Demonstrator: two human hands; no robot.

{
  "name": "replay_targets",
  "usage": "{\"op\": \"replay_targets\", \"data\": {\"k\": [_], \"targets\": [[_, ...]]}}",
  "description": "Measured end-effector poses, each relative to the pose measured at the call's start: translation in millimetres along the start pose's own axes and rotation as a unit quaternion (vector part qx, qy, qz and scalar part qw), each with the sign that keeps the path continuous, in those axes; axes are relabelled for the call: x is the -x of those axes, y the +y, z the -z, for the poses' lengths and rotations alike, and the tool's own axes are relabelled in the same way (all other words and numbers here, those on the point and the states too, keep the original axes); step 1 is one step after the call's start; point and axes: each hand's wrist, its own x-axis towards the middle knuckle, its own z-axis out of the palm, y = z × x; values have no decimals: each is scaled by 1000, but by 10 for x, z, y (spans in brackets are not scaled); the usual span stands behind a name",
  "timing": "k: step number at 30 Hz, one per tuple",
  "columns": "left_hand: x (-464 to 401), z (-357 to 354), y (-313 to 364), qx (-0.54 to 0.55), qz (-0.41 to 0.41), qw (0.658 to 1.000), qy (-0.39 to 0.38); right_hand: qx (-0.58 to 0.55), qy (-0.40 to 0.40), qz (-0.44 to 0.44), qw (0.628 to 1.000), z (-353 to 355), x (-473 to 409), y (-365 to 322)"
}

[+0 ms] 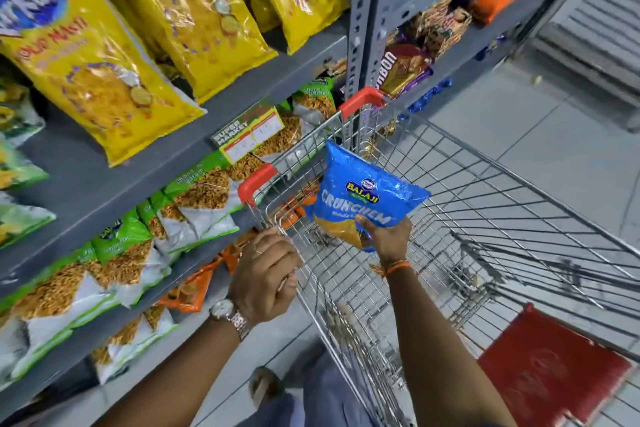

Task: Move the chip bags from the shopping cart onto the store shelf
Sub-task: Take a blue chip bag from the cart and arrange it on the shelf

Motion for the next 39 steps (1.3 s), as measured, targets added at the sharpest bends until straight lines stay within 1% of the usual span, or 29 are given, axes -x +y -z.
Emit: {"op": "replay_targets", "data": {"k": [3,6,7,9,11,13,16,19,21,23,26,29,31,35,39], "targets": [[-26,114,-11,-7,-15,999,-50,38,3,10,999,76,146,-233],[-55,251,16,-36,-13,994,-100,64,-14,43,997,166,370,-669],[-72,306,31,-40,-10,993,-111,62,-16,52,997,196,454,-835],[-157,516,87,-42,-5,993,-107,46,-11,71,996,241,632,-1252],[-340,848,179,-48,0,996,-73,20,-7,79,997,251,820,-1745],[-559,1230,289,-63,-5,998,-8,-14,-13,94,995,236,1014,-2268],[-874,1948,498,-84,-18,992,94,-28,-30,162,986,188,1307,-3097],[-1046,2698,714,-131,-22,973,188,-42,-59,242,968,113,1637,-3913],[-1111,3235,847,-176,-23,952,250,-55,-92,299,948,16,1843,-4453],[-1137,3678,924,-217,-19,930,295,-81,-113,343,929,-111,2034,-4970],[-1084,4187,871,-273,8,908,317,-136,-179,383,896,-401,2240,-5603],[-886,4407,682,-306,41,898,312,-132,-255,406,868,-827,2315,-6031],[-702,4474,538,-324,59,891,312,-123,-278,419,855,-1159,2306,-6236],[-430,4570,356,-358,90,871,324,-109,-316,404,851,-1729,2181,-6500],[-357,4634,299,-370,83,865,329,-71,-333,386,857,-2120,1994,-6542]]}}
